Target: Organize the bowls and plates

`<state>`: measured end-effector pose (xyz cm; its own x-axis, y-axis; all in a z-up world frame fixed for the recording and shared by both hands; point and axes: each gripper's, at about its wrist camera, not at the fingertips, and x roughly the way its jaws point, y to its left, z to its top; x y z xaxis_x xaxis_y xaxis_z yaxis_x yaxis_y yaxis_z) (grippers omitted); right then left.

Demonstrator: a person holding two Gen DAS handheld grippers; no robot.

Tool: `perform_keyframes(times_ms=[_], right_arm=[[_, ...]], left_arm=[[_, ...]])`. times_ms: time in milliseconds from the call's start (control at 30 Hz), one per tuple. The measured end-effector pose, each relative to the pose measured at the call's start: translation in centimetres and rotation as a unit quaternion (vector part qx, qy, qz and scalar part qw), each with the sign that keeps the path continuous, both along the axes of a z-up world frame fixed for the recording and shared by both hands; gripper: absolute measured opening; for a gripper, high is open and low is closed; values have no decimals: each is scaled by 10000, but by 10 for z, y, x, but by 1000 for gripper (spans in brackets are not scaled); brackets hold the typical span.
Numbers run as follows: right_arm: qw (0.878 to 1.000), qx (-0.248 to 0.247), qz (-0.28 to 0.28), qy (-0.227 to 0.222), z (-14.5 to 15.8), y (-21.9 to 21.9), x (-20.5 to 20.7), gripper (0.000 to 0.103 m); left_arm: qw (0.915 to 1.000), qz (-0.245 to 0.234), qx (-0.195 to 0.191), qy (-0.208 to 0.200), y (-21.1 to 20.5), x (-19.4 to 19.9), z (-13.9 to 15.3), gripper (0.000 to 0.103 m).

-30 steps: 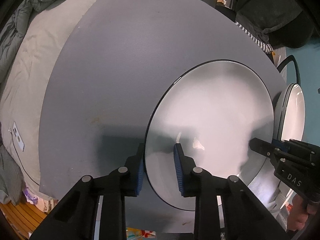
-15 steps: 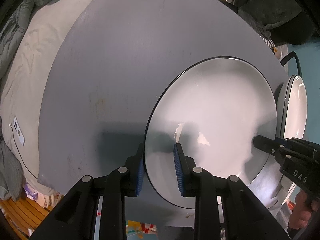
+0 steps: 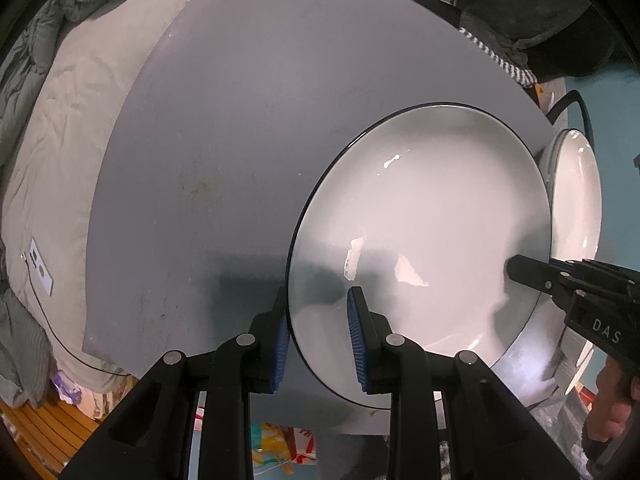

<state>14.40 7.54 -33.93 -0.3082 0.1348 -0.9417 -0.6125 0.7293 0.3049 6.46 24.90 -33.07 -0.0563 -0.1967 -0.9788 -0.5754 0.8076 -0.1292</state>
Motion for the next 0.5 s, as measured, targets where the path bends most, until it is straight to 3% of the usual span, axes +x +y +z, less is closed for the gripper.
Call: perform_keyframes(times_ms=[500], right_arm=[[9997,87,-231,-12,23,-28,8,12]], left_arm=[[9992,-316,36,-246,-21,12,33,27]])
